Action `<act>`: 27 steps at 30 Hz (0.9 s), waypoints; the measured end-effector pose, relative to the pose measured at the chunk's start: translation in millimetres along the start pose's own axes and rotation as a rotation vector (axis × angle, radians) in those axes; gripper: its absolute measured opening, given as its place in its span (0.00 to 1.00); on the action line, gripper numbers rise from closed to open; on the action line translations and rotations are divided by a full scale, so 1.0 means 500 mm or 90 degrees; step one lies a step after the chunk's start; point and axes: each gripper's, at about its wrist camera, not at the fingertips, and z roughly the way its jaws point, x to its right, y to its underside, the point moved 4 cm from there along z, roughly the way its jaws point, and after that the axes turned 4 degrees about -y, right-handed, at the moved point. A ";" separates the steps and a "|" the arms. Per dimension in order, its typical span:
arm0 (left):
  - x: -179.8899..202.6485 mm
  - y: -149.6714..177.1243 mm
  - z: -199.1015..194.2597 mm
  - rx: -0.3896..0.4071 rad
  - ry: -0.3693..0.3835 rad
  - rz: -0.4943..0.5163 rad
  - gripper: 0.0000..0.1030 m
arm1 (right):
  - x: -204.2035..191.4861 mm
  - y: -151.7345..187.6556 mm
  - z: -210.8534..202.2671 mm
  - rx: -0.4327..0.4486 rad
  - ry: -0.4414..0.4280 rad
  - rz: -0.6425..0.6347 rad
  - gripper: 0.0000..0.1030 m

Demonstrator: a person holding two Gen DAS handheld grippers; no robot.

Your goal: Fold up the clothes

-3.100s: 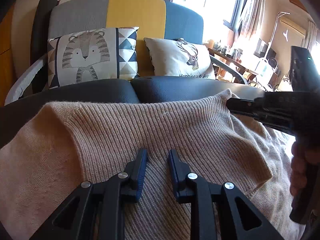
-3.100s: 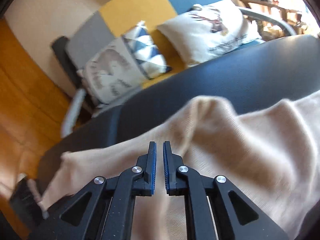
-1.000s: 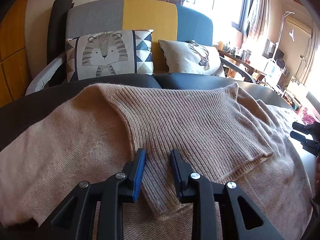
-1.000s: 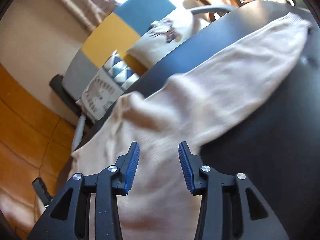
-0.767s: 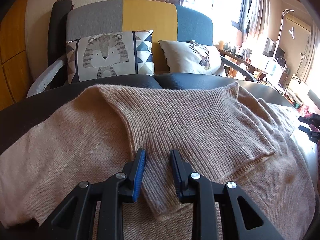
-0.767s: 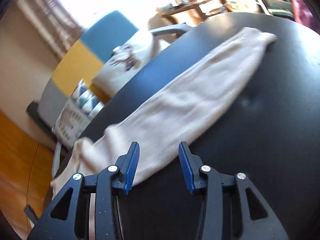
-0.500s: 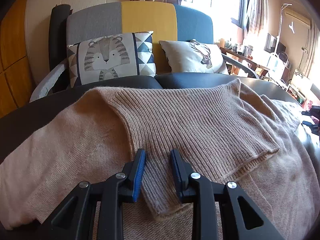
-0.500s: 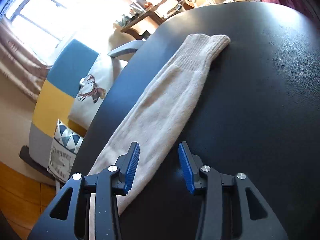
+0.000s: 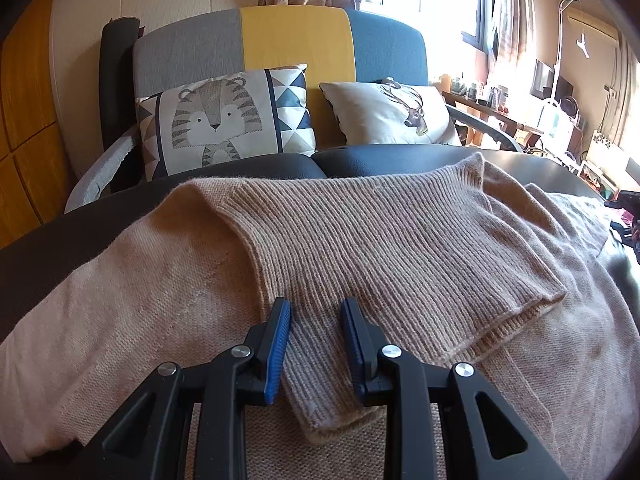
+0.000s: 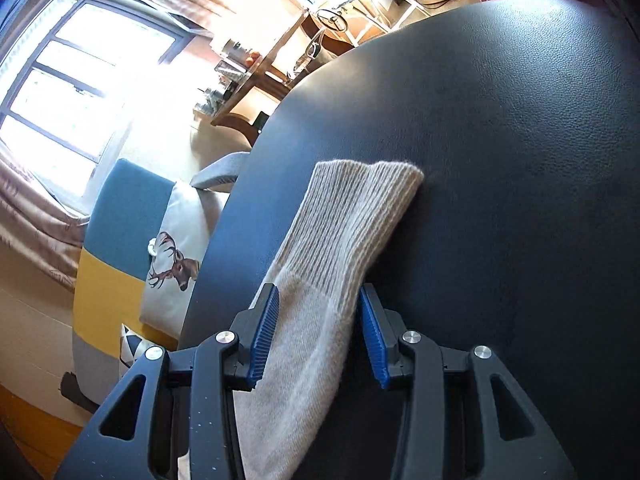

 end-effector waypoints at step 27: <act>0.002 0.000 -0.003 0.001 0.004 -0.006 0.26 | -0.185 0.096 -0.094 -0.033 -0.189 0.055 0.07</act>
